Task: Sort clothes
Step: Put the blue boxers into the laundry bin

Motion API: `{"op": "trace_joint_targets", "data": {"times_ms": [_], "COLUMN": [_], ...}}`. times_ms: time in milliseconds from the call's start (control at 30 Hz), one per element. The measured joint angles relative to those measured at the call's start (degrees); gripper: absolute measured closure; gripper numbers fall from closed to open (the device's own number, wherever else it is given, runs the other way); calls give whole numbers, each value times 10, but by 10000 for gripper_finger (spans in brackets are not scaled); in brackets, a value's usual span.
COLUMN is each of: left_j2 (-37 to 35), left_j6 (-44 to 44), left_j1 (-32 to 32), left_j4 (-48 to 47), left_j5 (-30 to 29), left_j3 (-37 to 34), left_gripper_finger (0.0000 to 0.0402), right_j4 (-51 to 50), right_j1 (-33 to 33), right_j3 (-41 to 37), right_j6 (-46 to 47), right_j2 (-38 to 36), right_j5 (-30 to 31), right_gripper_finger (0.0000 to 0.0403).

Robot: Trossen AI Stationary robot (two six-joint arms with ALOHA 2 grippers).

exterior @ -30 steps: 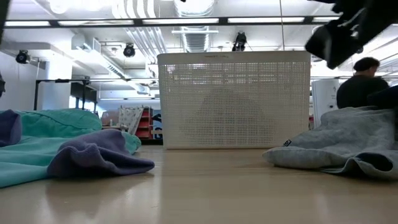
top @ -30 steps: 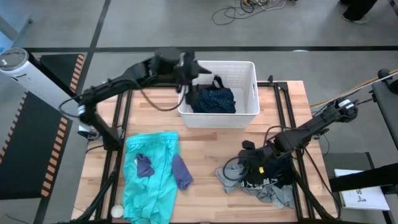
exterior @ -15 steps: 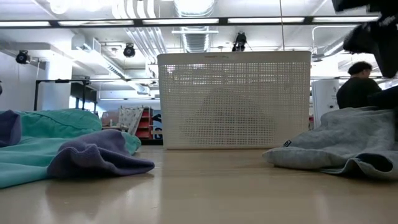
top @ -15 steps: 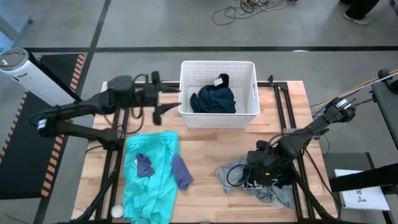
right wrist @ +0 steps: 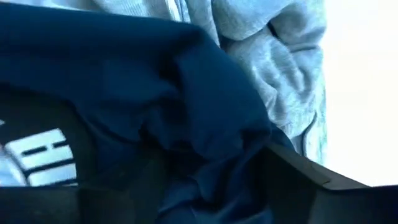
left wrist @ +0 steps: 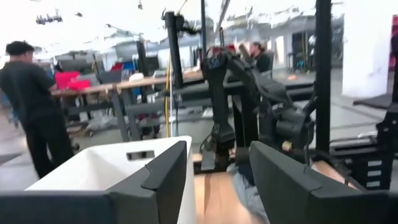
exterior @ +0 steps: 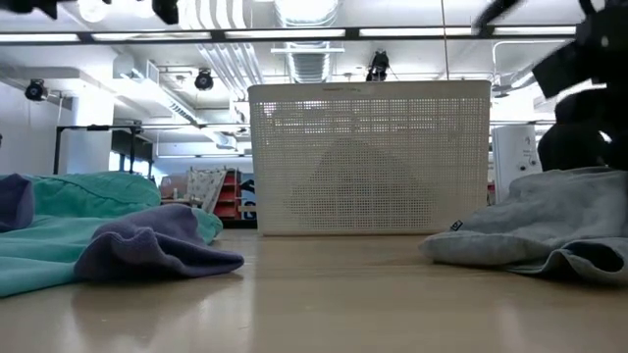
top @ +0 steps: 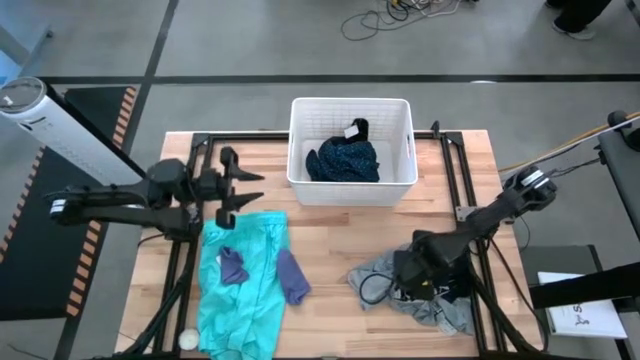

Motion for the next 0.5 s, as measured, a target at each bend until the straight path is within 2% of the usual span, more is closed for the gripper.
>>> {"op": "trace_joint_targets", "data": {"times_ms": [100,267,300,400,500], "left_j2": [-11,-19,-21,-23,-21], "left_j6": [2,28,35,51,18], "left_j1": [-11,-23,-24,-26,-26], "left_j4": [69,191,208,251,264], "left_j5": [-1,-2,-2,0,6], "left_j3": [-51,-117,-127,-152,-168], "left_gripper_finger": [251,276,282,296,308], "right_j4": [-3,-58,-73,-101,-116], "right_j1": [-1,0,0,3,3], "right_j3": [15,84,104,166,230], "right_j6": [-13,-58,-70,-83,-97], "right_j2": [30,68,71,75,71], "right_j5": [-9,-11,-10,5,25], "right_gripper_finger": [247,370,384,385,384]}}
